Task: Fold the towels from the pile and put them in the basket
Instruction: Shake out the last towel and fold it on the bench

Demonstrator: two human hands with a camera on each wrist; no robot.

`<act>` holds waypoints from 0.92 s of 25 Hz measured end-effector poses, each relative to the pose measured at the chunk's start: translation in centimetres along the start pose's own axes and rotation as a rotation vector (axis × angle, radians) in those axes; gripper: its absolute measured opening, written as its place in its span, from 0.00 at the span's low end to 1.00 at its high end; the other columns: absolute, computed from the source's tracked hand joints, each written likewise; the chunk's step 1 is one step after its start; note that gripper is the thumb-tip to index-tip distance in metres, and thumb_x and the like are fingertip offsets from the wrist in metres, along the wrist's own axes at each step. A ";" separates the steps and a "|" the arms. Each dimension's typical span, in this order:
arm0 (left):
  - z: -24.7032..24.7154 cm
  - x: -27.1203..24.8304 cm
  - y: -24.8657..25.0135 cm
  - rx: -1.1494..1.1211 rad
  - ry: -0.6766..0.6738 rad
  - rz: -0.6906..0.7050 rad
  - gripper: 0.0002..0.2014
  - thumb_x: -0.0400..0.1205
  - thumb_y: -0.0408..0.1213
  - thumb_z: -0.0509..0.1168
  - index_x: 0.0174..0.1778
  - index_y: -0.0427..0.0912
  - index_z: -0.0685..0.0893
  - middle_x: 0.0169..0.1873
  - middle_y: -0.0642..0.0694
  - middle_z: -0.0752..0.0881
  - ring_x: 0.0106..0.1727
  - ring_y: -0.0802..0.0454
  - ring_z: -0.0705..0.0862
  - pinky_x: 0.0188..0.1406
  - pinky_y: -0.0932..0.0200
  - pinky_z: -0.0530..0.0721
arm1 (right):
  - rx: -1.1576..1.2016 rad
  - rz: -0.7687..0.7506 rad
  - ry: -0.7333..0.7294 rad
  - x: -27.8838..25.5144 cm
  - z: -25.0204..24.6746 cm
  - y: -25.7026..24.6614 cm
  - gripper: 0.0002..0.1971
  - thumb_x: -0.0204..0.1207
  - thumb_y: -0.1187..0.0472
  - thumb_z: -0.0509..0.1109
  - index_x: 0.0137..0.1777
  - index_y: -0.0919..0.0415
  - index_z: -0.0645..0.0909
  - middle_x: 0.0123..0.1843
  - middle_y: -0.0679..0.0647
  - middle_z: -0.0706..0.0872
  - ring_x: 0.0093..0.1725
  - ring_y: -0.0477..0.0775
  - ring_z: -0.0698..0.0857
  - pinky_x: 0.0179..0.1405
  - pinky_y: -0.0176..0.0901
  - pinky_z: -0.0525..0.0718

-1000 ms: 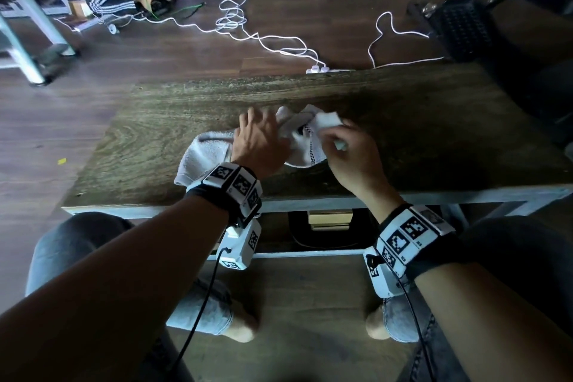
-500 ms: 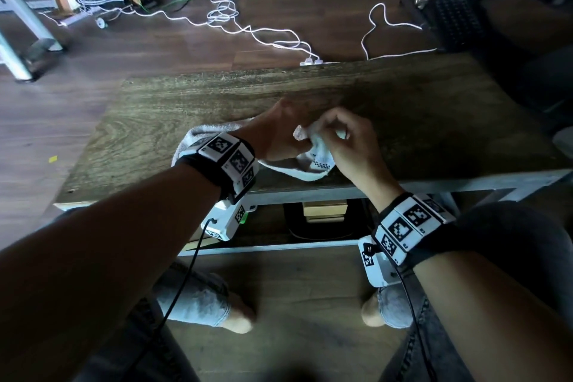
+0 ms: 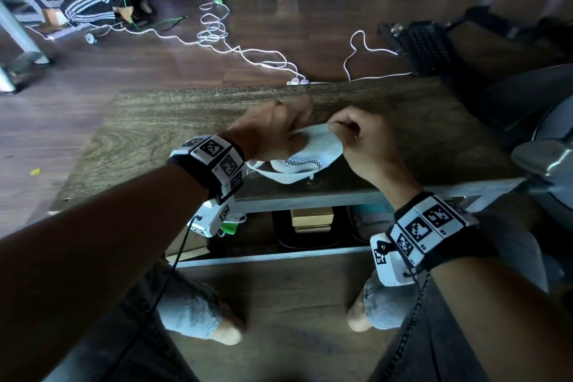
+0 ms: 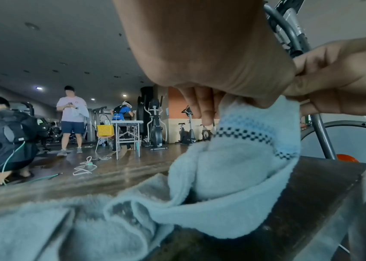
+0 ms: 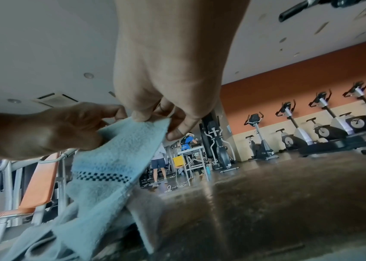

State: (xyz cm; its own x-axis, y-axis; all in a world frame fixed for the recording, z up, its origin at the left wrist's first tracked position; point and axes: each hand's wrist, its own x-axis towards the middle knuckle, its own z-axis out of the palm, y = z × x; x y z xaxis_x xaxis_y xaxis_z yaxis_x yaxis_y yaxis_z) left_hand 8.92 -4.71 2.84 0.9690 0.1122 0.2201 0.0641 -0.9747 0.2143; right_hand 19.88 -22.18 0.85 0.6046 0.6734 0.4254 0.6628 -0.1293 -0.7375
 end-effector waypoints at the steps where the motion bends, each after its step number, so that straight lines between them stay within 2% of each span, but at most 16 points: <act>1: -0.7 -0.1 -0.3 0.027 -0.016 0.017 0.08 0.76 0.51 0.59 0.46 0.54 0.71 0.33 0.53 0.79 0.32 0.49 0.80 0.30 0.55 0.79 | -0.013 0.003 -0.022 0.1 -0.6 -0.5 0.04 0.81 0.64 0.71 0.48 0.57 0.87 0.40 0.42 0.87 0.39 0.32 0.83 0.38 0.23 0.76; 4: -2.1 -0.3 -0.9 0.068 -0.019 0.108 0.13 0.75 0.53 0.60 0.40 0.47 0.78 0.38 0.48 0.81 0.41 0.44 0.81 0.39 0.46 0.85 | -0.053 -0.009 -0.069 0.4 -1.5 -1.7 0.04 0.81 0.63 0.71 0.49 0.57 0.87 0.41 0.45 0.88 0.39 0.34 0.83 0.36 0.22 0.76; 6: -2.9 -0.8 -1.0 0.008 0.089 0.120 0.09 0.74 0.46 0.62 0.38 0.44 0.79 0.38 0.46 0.83 0.40 0.42 0.82 0.39 0.46 0.84 | -0.060 -0.036 -0.088 0.7 -1.5 -2.4 0.03 0.81 0.63 0.71 0.49 0.58 0.87 0.42 0.48 0.89 0.39 0.38 0.83 0.37 0.25 0.76; 9: -4.3 -1.8 -0.4 -0.131 0.266 0.063 0.06 0.75 0.37 0.62 0.43 0.41 0.81 0.36 0.46 0.85 0.37 0.44 0.82 0.36 0.49 0.82 | -0.085 -0.027 -0.189 1.1 -1.2 -4.0 0.03 0.82 0.61 0.71 0.47 0.56 0.86 0.39 0.43 0.87 0.36 0.34 0.81 0.37 0.27 0.74; 11: -5.5 -2.5 -0.2 -0.204 0.320 -0.010 0.05 0.77 0.36 0.63 0.44 0.41 0.83 0.34 0.46 0.85 0.35 0.47 0.81 0.36 0.51 0.80 | -0.110 -0.069 -0.138 1.3 -1.1 -5.2 0.04 0.81 0.62 0.71 0.44 0.57 0.85 0.37 0.47 0.87 0.35 0.40 0.81 0.38 0.36 0.77; 13: -6.7 -3.3 -0.7 -0.187 0.331 -0.064 0.08 0.80 0.42 0.66 0.43 0.40 0.84 0.35 0.45 0.85 0.36 0.50 0.78 0.39 0.54 0.78 | -0.101 -0.097 -0.037 1.7 -1.6 -6.4 0.04 0.81 0.64 0.71 0.44 0.61 0.86 0.39 0.51 0.88 0.38 0.47 0.83 0.41 0.41 0.78; 15: -7.8 -4.3 -1.6 -0.073 0.313 -0.041 0.13 0.81 0.45 0.67 0.41 0.37 0.85 0.37 0.41 0.86 0.38 0.49 0.78 0.40 0.58 0.74 | -0.091 -0.123 -0.004 2.2 -2.1 -7.6 0.04 0.80 0.65 0.70 0.45 0.60 0.86 0.40 0.50 0.88 0.40 0.48 0.85 0.44 0.41 0.80; 17: -8.6 -5.3 -2.7 0.061 0.253 -0.025 0.15 0.82 0.45 0.66 0.39 0.35 0.85 0.37 0.37 0.88 0.40 0.41 0.82 0.42 0.55 0.76 | -0.122 -0.147 0.012 2.6 -2.4 -8.2 0.04 0.80 0.65 0.70 0.45 0.61 0.86 0.40 0.51 0.89 0.41 0.50 0.86 0.44 0.38 0.80; 19: -9.3 -6.9 -4.1 0.108 0.202 -0.100 0.15 0.82 0.46 0.66 0.39 0.36 0.84 0.38 0.35 0.88 0.43 0.35 0.84 0.44 0.51 0.78 | -0.157 -0.162 0.069 2.9 -2.5 -8.6 0.04 0.79 0.66 0.70 0.46 0.62 0.86 0.39 0.51 0.88 0.39 0.49 0.84 0.40 0.29 0.76; 21: -10.0 -8.8 -5.7 0.062 0.216 -0.190 0.16 0.81 0.48 0.67 0.35 0.39 0.82 0.32 0.38 0.86 0.39 0.36 0.84 0.38 0.54 0.75 | -0.173 -0.150 0.117 3.2 -2.7 -8.6 0.04 0.79 0.66 0.71 0.47 0.62 0.87 0.40 0.52 0.89 0.40 0.48 0.84 0.39 0.24 0.73; 23: -11.1 -10.8 -6.5 -0.017 0.244 -0.222 0.17 0.80 0.48 0.70 0.31 0.41 0.78 0.24 0.46 0.79 0.30 0.45 0.80 0.31 0.61 0.72 | -0.182 -0.145 0.119 3.2 -2.4 -8.6 0.04 0.79 0.65 0.71 0.46 0.60 0.88 0.39 0.50 0.89 0.39 0.46 0.84 0.39 0.24 0.74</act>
State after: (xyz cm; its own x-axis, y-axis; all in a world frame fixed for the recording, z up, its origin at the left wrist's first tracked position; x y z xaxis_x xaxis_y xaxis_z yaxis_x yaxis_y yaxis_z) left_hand -4.56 2.60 9.60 0.8459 0.3665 0.3875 0.2611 -0.9180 0.2983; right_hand 17.15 -20.65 9.83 0.5378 0.6056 0.5865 0.8085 -0.1735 -0.5623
